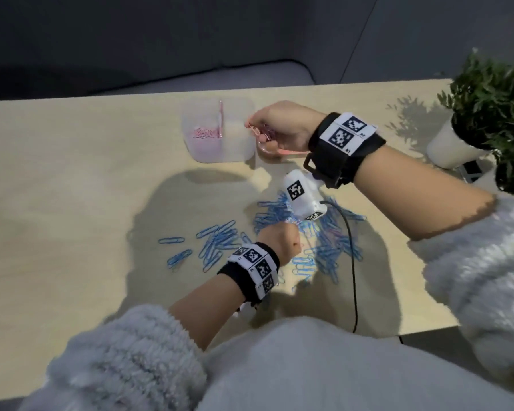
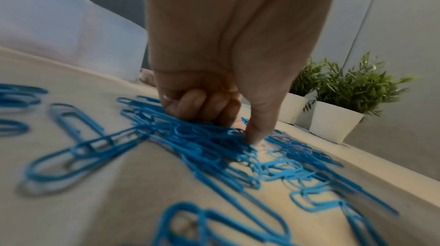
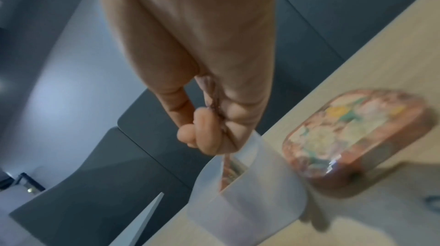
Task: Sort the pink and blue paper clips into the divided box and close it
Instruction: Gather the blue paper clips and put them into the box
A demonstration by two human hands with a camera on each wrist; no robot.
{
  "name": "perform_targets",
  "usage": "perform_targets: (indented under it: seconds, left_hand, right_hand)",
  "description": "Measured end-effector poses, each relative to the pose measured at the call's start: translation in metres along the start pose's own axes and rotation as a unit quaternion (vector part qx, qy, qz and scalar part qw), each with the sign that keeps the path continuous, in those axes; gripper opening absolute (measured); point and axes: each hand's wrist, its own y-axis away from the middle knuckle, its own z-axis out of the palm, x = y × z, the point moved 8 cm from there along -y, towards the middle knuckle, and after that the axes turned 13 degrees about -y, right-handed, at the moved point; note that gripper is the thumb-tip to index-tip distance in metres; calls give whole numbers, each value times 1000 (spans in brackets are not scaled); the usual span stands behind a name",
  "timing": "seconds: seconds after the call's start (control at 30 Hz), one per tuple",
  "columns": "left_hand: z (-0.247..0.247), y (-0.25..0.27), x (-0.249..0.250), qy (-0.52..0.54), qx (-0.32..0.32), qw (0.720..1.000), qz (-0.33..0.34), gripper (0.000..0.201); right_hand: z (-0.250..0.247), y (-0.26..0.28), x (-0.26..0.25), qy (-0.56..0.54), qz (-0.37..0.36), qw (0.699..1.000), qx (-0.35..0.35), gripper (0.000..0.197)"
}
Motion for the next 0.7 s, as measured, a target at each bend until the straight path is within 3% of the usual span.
perform_targets:
  seconds: [0.13, 0.27, 0.4, 0.57, 0.7]
  left_hand:
    - [-3, 10, -14, 3, -23, 1000, 10, 23]
    - [-14, 29, -32, 71, -37, 997, 17, 27]
    - [-31, 42, -56, 197, 15, 980, -12, 4]
    - [-46, 37, -99, 355, 59, 929, -81, 12]
    - [-89, 31, -128, 378, 126, 910, -116, 18]
  right_hand:
    - [33, -23, -8, -41, -7, 999, 8, 22]
    - [59, -42, -12, -121, -15, 992, 32, 24]
    - [72, -64, -11, -160, -15, 987, 23, 21]
    - [65, -52, -11, -150, -25, 988, -3, 12]
    - [36, -11, -12, -146, -100, 984, -4, 18]
